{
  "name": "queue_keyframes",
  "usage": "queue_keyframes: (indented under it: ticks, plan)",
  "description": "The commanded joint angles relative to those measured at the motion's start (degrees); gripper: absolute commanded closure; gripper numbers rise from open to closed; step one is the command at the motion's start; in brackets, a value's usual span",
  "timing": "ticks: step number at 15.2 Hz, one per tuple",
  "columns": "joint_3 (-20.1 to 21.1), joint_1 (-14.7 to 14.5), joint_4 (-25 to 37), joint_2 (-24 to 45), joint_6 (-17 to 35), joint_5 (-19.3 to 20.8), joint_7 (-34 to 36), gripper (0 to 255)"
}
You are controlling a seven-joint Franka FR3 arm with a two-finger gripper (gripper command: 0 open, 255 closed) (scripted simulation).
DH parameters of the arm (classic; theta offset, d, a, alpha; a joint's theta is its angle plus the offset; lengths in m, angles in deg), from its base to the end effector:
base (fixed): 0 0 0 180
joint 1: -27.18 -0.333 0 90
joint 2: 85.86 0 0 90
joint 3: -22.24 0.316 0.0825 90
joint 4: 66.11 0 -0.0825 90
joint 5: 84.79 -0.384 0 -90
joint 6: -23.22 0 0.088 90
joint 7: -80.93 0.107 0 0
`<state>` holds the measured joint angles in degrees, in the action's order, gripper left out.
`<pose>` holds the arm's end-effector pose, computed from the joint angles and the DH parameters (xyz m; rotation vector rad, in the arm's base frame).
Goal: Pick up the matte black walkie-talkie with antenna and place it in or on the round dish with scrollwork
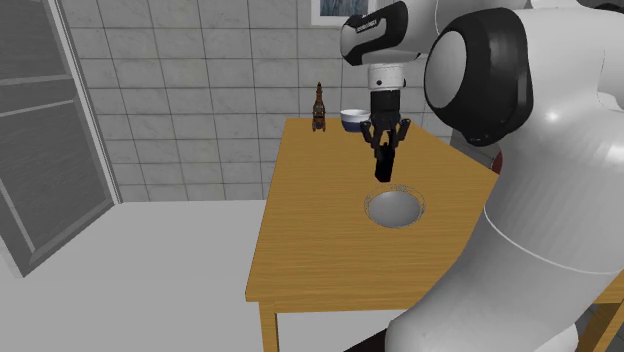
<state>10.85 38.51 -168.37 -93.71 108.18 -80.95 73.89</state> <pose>0.4538 -0.2048 0.5887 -3.0975 0.4205 0.2698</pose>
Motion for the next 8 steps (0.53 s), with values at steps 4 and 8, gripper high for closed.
queue_keyframes:
  ticks: [4,8]
  plan:
    - [-3.0,2.3,-0.3,0.9,1.6,1.1,-5.3,255]
    - [-3.1,2.3,-3.8,0.6,4.7,1.1,-5.1,255]
